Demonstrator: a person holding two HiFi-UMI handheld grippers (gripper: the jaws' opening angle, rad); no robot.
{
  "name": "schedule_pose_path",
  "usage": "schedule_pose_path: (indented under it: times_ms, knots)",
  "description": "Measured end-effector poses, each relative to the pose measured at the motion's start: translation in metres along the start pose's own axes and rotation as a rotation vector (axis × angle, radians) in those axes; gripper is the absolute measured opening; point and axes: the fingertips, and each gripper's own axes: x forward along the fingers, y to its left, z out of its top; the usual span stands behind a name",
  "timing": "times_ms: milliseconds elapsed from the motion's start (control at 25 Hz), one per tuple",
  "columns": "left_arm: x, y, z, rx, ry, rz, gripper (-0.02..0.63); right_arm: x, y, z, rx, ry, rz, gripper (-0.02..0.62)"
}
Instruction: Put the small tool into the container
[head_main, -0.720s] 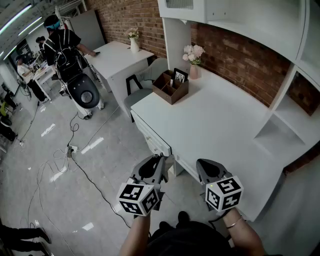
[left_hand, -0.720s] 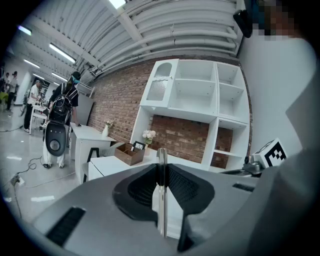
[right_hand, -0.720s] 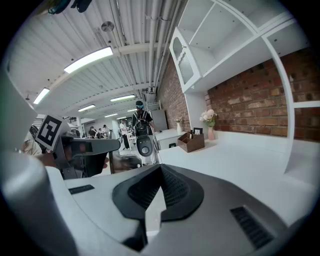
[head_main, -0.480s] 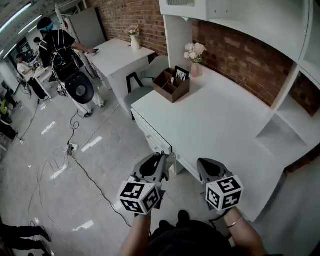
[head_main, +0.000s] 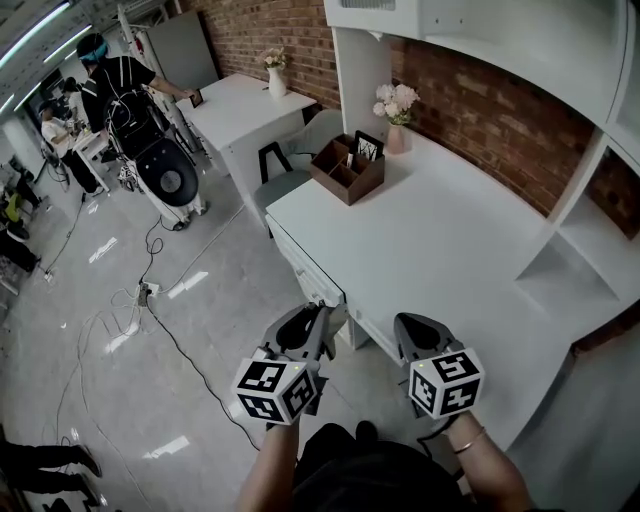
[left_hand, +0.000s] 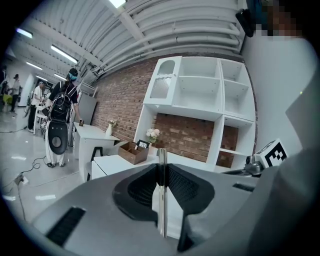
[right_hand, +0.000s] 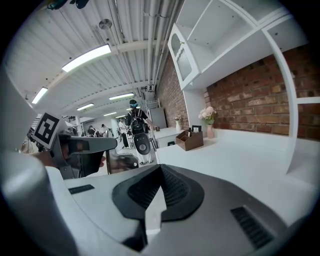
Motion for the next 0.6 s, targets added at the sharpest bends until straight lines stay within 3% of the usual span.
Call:
schedule_pose_path:
  times_ms: [320, 600]
  knots:
    - [0.013, 0.018, 0.004, -0.008, 0.005, 0.022, 0.066, 0.022, -0.005, 0.008, 0.009, 0.015, -0.003, 0.003]
    - [0.048, 0.059, 0.008, -0.025, 0.025, 0.004, 0.066, 0.067, -0.015, 0.009, 0.038, 0.045, -0.035, 0.003]
